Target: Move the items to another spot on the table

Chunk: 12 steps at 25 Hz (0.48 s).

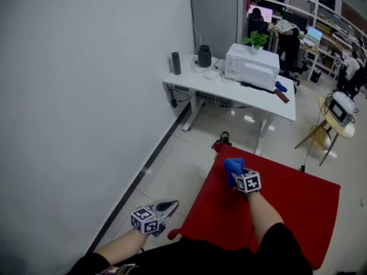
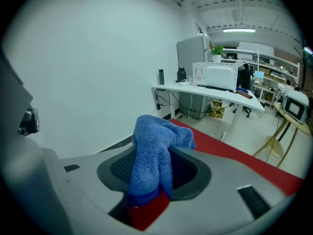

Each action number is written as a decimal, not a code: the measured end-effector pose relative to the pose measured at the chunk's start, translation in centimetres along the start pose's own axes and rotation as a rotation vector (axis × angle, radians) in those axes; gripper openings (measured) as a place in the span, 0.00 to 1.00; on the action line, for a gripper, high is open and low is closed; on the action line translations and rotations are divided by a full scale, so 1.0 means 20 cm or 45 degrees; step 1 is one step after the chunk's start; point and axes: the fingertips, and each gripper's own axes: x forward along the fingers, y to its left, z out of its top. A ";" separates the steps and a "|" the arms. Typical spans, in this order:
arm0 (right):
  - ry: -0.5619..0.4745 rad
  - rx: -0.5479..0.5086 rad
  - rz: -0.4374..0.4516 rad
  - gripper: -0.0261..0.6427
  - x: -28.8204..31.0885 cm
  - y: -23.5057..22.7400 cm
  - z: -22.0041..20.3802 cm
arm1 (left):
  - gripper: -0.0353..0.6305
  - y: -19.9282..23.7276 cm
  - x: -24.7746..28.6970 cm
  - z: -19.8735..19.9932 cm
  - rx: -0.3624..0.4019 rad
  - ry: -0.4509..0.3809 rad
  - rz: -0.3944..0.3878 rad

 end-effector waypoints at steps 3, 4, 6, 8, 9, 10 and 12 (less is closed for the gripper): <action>0.010 0.004 -0.015 0.31 0.24 -0.04 0.14 | 0.05 0.05 -0.05 0.01 -0.016 -0.009 0.056; 0.011 -0.001 -0.023 0.31 0.30 -0.06 0.18 | 0.05 0.05 -0.06 0.00 -0.018 -0.004 0.065; 0.020 -0.005 -0.028 0.31 0.42 -0.07 0.24 | 0.05 0.04 -0.08 -0.04 -0.027 0.009 0.082; 0.043 0.017 -0.022 0.31 0.52 -0.07 0.25 | 0.05 0.04 -0.11 -0.06 -0.051 0.000 0.105; 0.055 0.031 -0.029 0.31 0.56 -0.08 0.25 | 0.05 0.04 -0.12 -0.07 -0.059 -0.005 0.115; 0.063 0.046 -0.037 0.32 0.60 -0.09 0.25 | 0.05 0.04 -0.13 -0.07 -0.063 -0.004 0.123; 0.066 0.099 -0.021 0.33 0.68 -0.08 0.26 | 0.05 0.06 -0.16 -0.09 -0.066 0.002 0.138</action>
